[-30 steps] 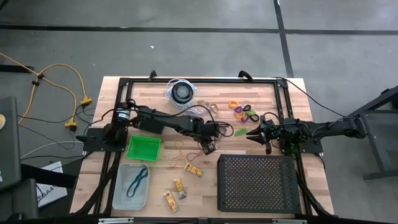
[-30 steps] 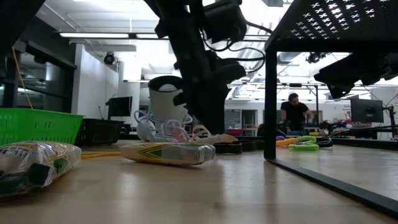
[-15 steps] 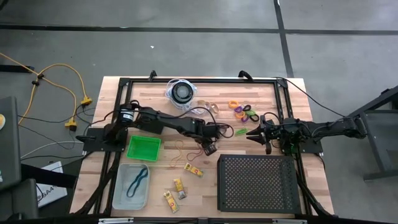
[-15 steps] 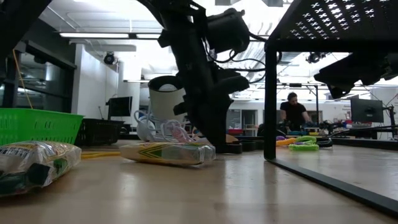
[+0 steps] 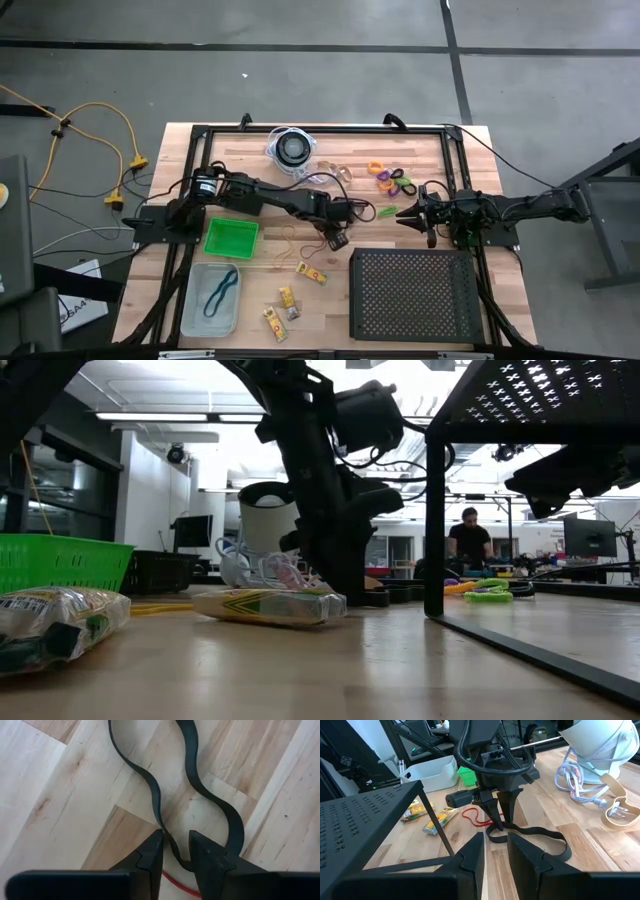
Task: Pick & Place Office Desk Supplies
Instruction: Put the black rubber band into the gray bin
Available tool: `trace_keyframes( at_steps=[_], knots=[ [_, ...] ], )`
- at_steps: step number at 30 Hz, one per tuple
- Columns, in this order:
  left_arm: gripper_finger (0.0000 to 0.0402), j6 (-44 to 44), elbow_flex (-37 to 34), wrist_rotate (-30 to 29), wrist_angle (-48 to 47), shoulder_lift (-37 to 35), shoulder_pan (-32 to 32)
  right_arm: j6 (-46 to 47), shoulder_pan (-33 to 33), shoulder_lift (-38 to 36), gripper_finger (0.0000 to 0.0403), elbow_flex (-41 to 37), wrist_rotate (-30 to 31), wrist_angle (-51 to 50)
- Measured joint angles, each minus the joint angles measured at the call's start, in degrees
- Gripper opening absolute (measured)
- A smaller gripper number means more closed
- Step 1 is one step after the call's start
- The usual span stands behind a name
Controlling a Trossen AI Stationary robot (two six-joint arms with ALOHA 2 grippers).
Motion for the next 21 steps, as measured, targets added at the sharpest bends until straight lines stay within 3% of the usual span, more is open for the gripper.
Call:
trace_keyframes(
  at_steps=[7,17,21],
  knots=[
    [0.0007,0.41,0.0,0.06,0.05,0.0,0.32,0.0,0.0,-0.01,0.0073,0.0,-0.02,0.0],
    [0.0002,3.24,-0.02,-0.2,-0.49,-2.85,1.78,0.0,0.0,0.01,0.0073,0.0,0.0,0.0],
    [0.0002,5.35,-0.02,-4.11,-2.08,-7.47,2.29,0.0,-0.01,0.0,0.0073,0.0,-0.01,-0.02]
  ],
)
